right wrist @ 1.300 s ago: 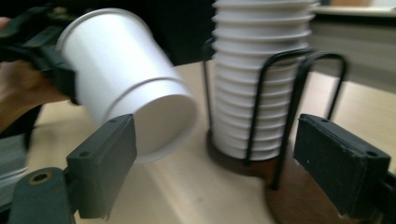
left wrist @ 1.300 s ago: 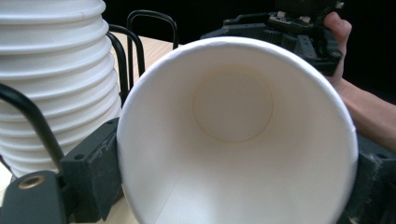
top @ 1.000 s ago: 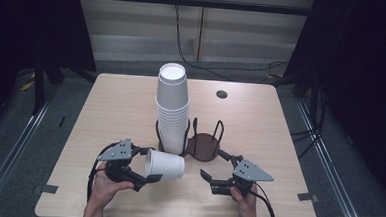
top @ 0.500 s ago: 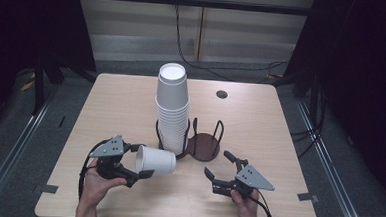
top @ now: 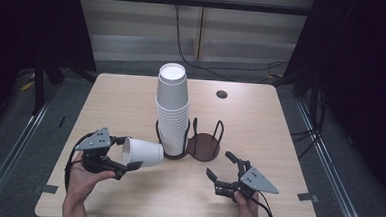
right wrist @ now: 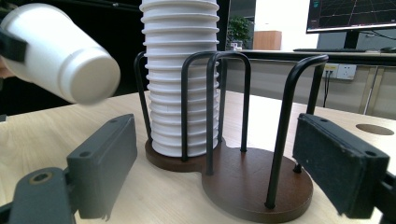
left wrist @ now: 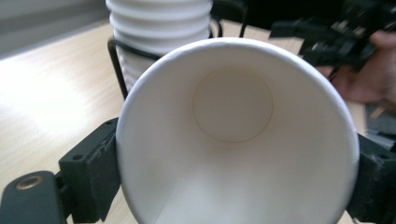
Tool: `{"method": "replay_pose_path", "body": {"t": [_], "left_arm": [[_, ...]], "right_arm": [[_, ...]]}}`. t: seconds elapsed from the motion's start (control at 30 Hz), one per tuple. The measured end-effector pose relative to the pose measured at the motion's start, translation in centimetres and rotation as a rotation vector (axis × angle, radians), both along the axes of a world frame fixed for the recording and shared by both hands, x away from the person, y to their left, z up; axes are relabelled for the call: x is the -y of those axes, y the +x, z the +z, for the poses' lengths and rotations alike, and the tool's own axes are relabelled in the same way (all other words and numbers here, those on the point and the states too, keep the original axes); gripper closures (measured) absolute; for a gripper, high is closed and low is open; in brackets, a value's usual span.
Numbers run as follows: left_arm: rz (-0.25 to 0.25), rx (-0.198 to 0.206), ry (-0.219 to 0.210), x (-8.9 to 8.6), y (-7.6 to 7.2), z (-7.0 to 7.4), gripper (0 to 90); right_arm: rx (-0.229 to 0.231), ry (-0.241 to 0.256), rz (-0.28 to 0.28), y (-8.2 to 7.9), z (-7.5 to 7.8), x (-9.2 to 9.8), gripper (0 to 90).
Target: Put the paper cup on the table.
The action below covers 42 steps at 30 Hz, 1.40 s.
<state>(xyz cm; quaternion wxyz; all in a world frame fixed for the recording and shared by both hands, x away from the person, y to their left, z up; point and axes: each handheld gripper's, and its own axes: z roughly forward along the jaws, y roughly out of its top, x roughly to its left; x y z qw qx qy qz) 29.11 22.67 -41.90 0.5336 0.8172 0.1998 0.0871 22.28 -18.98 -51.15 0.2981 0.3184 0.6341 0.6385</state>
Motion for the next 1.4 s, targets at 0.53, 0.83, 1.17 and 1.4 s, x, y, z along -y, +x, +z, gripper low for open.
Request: {"method": "replay_pose_path", "body": {"t": [0.53,0.83,1.17,1.4], "left_arm": [[0.111,-0.027,0.115,-1.6,2.8,3.1,10.4],[0.144,-0.061,0.213,-1.4,4.7,3.7,10.2],[0.163,-0.103,0.344,-0.3,7.1,3.6,10.3],[0.163,-0.129,0.447,0.3,8.2,3.9,10.3]], "right_arm": [[0.001,0.0,0.0,0.0,0.0,0.0,13.3],[0.001,0.0,0.0,0.0,0.0,0.0,13.5],[0.001,0.0,0.0,0.0,0.0,0.0,13.5],[0.0,0.0,-0.001,0.0,0.0,0.0,13.5]]}}
